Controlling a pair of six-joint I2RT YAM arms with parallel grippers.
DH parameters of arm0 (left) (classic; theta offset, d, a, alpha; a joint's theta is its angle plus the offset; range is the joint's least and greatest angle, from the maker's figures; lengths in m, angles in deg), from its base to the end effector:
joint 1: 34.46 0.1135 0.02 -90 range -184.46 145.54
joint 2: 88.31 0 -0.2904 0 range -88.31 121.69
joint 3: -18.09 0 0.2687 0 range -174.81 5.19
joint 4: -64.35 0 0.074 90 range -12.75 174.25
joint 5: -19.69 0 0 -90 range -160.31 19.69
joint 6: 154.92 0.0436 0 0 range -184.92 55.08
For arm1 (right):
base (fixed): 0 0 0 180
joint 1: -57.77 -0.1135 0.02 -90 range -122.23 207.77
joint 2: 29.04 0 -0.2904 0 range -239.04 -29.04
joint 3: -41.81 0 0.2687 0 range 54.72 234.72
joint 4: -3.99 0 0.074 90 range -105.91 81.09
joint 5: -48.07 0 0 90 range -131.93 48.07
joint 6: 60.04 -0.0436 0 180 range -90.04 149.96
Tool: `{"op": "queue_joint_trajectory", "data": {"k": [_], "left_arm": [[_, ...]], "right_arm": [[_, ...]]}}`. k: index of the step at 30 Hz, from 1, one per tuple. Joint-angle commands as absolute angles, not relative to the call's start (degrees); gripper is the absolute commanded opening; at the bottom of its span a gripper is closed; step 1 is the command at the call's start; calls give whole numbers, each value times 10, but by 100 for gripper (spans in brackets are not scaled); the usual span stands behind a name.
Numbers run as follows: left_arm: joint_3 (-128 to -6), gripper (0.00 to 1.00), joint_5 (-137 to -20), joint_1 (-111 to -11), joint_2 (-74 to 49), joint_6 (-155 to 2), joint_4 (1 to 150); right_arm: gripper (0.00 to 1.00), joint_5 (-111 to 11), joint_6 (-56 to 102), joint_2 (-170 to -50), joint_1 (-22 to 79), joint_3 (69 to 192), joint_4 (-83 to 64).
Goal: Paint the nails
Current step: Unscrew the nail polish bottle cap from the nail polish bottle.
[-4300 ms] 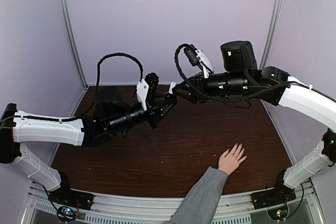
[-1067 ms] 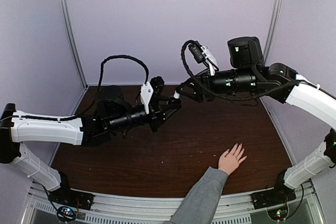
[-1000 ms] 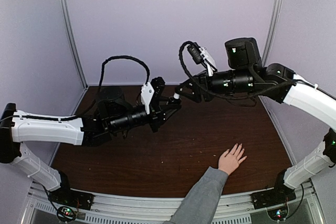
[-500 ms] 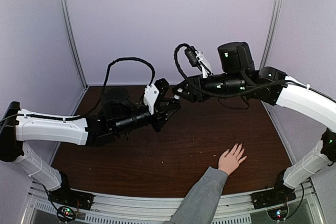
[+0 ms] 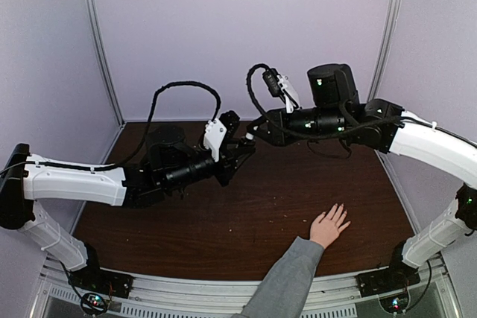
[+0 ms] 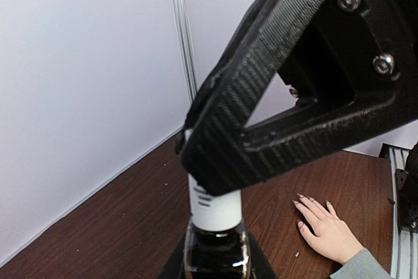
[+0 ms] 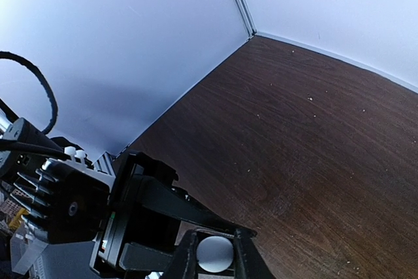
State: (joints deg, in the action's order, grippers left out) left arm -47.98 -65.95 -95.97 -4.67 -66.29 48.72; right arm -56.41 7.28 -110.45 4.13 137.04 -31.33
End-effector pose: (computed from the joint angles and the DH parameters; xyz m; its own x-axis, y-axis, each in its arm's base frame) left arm 0.1753 -0.3161 0.3170 -0.0362 0.0168 -0.9992 0.8395 0.5430 -0.0213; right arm 0.1962 0.2848 0.4222 -0.5543 -0.1232 -0.8231 -0.7629 0.4706 0.4433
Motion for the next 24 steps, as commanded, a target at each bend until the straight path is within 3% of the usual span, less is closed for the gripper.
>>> {"op": "queue_joint_trajectory", "data": {"k": [1,5,10,24], "left_arm": [[-498,0,-652,-962,-47,-655,464],[-495,0,-657,-962,-51,-655,460],[-485,0,-700,-962,-61,-658,452],[-464,0,-1082,-961,-88,-701,389]], "right_arm": [[15,-582,70,-1103,38,1365,-287],[6,-593,75,-1102,39,1365,-283],[5,-639,150,-1094,39,1370,-285],[0,-769,346,-1048,39,1378,-335]]}}
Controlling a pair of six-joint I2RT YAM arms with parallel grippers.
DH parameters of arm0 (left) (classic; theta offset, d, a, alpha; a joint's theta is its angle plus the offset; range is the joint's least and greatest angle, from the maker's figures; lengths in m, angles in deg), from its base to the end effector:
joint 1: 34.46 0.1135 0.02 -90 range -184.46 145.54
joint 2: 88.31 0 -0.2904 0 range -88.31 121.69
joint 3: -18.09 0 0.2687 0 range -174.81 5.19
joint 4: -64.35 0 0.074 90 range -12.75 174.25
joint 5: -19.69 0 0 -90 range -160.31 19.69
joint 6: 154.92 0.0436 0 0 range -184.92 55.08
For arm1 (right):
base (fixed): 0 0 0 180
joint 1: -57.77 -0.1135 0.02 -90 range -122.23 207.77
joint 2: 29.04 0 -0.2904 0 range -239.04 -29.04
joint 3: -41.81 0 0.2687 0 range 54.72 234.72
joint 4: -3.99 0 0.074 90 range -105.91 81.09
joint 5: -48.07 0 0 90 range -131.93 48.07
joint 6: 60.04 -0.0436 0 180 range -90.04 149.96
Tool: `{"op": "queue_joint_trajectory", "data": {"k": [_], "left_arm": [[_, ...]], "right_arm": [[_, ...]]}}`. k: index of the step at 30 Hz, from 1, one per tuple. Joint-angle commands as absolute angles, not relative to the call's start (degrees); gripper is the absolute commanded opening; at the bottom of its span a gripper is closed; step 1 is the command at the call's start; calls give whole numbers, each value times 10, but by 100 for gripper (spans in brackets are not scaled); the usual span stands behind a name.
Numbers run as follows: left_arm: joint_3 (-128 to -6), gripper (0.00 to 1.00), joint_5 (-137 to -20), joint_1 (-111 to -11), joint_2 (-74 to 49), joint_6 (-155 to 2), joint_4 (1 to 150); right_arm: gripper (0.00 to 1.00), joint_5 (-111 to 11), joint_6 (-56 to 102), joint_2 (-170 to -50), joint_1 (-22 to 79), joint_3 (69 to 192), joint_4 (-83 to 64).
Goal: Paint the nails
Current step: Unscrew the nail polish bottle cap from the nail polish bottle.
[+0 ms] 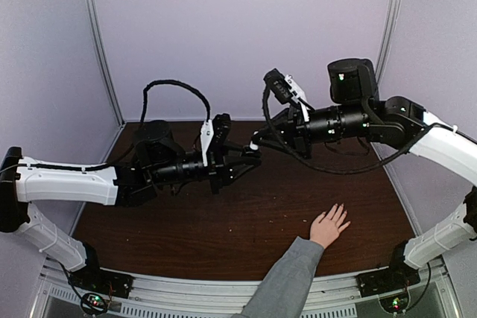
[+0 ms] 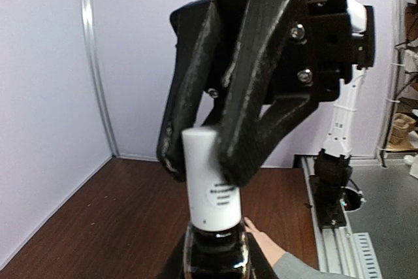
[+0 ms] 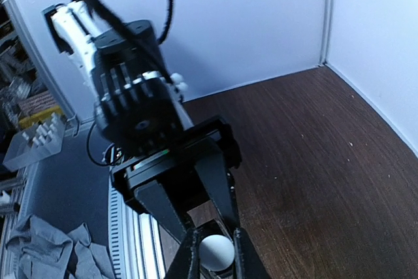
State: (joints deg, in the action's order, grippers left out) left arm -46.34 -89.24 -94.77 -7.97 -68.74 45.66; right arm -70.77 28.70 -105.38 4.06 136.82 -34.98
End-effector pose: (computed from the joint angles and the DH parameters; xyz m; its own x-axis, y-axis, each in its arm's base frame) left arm 0.1585 -0.3065 0.3317 -0.0415 -0.0545 -0.9977 0.9816 0.1838 -0.0508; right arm 0.1672 0.2633 0.4428 -0.2267 -0.2762 -0.9340 -0.9691 0.1599 0.1879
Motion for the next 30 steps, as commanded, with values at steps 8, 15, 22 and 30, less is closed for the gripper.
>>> {"op": "queue_joint_trajectory", "data": {"k": [8,15,22,30], "left_arm": [[-481,0,-1183,-962,-69,-743,360],[-481,0,-1164,-961,-68,-745,347],[-464,0,-1030,-962,-92,-695,374],[-461,0,-893,-962,-97,-660,408]], "right_arm": [[0,-827,374,-1036,39,1378,-333],[3,-835,376,-1037,39,1373,-335],[49,-783,344,-1039,40,1374,-338],[60,-769,285,-1044,40,1371,-316]]}}
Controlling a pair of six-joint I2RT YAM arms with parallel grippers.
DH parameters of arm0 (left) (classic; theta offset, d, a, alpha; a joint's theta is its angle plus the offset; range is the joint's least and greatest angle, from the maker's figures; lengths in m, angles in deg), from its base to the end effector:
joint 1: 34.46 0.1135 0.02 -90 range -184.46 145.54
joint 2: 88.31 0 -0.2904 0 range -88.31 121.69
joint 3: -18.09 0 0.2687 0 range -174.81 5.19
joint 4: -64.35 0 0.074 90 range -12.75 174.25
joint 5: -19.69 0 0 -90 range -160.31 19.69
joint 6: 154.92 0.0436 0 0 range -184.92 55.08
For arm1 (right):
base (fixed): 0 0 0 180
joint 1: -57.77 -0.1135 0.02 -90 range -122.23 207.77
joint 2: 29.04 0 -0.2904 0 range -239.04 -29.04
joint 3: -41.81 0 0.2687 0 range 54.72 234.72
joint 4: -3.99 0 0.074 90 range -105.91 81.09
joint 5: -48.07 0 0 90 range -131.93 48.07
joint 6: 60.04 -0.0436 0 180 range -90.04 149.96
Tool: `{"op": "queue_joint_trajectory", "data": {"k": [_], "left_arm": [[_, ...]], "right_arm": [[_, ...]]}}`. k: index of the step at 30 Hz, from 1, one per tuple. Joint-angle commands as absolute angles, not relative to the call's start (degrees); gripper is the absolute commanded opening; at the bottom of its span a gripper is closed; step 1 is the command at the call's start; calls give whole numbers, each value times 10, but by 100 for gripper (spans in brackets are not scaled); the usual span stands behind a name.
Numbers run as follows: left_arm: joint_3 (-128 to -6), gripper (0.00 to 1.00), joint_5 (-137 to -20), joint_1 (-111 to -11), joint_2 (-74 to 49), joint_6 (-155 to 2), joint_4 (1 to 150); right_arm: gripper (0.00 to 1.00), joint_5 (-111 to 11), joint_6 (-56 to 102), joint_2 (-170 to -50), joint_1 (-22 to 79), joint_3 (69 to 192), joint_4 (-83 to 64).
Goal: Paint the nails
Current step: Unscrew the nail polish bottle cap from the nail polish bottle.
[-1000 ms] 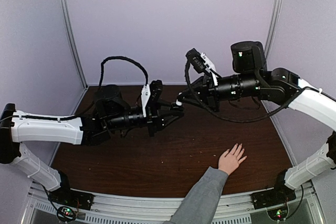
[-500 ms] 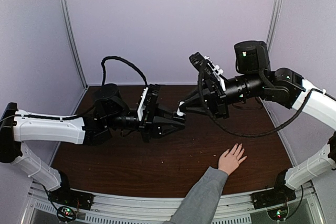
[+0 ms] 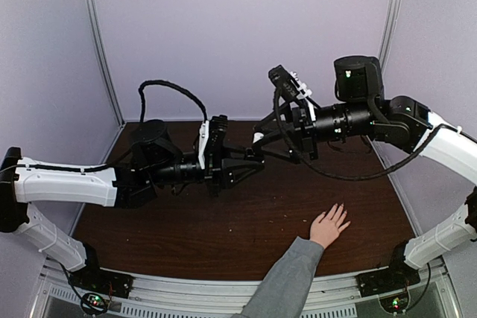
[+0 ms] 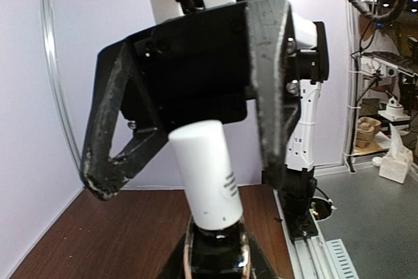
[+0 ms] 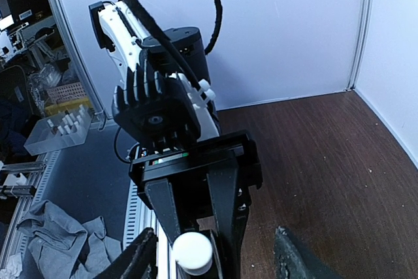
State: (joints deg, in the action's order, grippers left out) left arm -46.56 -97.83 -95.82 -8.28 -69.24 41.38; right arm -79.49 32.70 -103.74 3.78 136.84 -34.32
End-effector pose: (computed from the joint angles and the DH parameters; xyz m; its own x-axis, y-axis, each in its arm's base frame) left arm 0.1455 -0.3085 0.3431 -0.0120 -0.1173 -0.9930 0.9998 0.0143 -0.0138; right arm 0.1541 0.2572 0.4534 -0.1343 -0.2493 -0.9591 -0.9897 -0.0149 0.1425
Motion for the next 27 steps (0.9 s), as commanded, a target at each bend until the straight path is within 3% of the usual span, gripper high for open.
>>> {"op": "queue_joint_trajectory", "data": {"k": [1,8,20,27], "left_arm": [[-462,0,-880,-961,-97,-658,412],[-470,0,-846,-962,-93,-629,444],[-470,0,-800,-962,-95,-616,457],[-469,0,-799,-962,-97,-615,456]], "right_arm": [[61,-764,274,-1047,40,1373,-318],[58,-730,245,-1070,40,1399,-351],[35,-712,237,-1082,40,1431,-392],[38,-712,242,-1099,40,1446,-419]]}}
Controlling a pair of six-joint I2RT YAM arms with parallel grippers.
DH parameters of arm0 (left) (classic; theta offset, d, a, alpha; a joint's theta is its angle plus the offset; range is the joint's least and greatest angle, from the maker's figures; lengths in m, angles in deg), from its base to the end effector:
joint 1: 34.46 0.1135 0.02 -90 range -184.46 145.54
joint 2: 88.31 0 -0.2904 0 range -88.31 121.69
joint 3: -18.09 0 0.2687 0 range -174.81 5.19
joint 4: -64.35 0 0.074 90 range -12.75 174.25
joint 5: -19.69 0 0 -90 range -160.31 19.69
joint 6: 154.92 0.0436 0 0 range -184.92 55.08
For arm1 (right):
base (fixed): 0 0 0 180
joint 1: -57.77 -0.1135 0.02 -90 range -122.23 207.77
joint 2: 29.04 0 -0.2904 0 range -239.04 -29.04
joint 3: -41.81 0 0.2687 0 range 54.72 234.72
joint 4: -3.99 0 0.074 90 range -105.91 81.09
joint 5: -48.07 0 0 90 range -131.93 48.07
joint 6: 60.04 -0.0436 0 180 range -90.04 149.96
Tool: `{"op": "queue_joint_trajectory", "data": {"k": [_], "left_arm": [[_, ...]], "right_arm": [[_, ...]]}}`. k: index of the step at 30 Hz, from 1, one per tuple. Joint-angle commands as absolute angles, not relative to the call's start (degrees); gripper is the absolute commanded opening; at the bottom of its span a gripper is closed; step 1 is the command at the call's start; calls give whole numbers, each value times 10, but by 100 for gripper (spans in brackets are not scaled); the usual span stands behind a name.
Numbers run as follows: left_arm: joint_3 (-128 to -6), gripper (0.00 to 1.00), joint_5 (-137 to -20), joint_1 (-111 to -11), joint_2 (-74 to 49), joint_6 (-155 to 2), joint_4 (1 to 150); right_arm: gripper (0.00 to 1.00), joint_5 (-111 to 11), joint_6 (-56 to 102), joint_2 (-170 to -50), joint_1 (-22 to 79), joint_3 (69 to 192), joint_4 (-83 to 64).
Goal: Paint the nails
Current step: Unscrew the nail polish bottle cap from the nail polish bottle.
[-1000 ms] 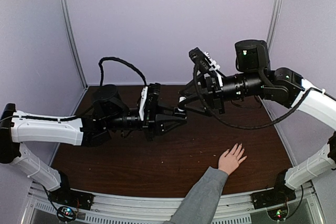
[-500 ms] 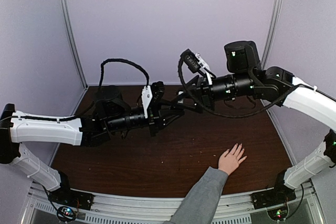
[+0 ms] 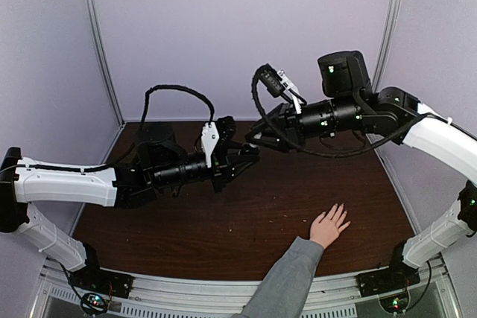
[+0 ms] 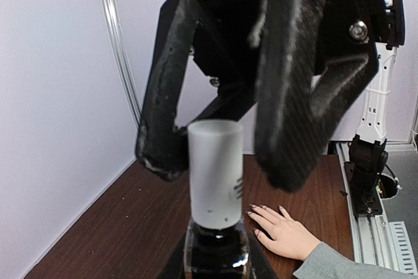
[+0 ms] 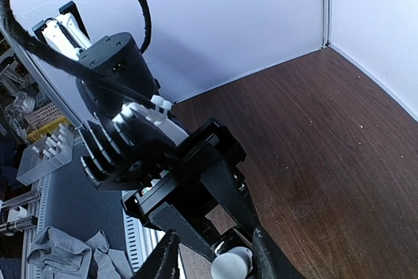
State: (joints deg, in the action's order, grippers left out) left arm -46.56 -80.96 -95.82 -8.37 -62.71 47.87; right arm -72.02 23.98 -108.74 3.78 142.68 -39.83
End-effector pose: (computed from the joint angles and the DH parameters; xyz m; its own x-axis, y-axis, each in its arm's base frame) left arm 0.1584 -0.3069 0.3310 0.0466 -0.0063 -0.9989 0.9500 0.3094 0.0424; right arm 0.1715 0.2731 0.4532 -0.3264 -0.2958 -0.8977 -0.9431 0.1661 0.2882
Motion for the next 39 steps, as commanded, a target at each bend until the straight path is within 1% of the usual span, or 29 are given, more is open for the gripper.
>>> {"op": "queue_joint_trajectory", "data": {"k": [1,6,10,12,15,19,21,23,28,33,39], "left_arm": [[-469,0,-798,-961,-98,-615,455],[-469,0,-797,-961,-99,-615,455],[-469,0,-797,-961,-99,-615,454],[-468,0,-797,-961,-98,-616,453],[-468,0,-796,-961,-99,-617,453],[-466,0,-795,-961,-102,-618,450],[-466,0,-795,-961,-103,-618,450],[-466,0,-795,-961,-103,-618,449],[-466,0,-796,-962,-102,-620,446],[-465,0,-797,-961,-101,-621,446],[-466,0,-794,-962,-101,-620,445]], "right_arm": [[39,-710,242,-1101,40,1448,-421],[39,-705,240,-1107,41,1454,-430],[30,-706,239,-1105,41,1453,-428],[28,-703,240,-1103,41,1452,-426],[29,-696,240,-1100,41,1451,-426],[33,-685,242,-1097,42,1449,-429],[29,-685,243,-1096,42,1448,-429],[28,-684,242,-1096,42,1447,-429],[29,-673,243,-1093,45,1447,-427],[28,-676,243,-1087,46,1446,-422],[30,-683,242,-1083,47,1446,-419]]}}
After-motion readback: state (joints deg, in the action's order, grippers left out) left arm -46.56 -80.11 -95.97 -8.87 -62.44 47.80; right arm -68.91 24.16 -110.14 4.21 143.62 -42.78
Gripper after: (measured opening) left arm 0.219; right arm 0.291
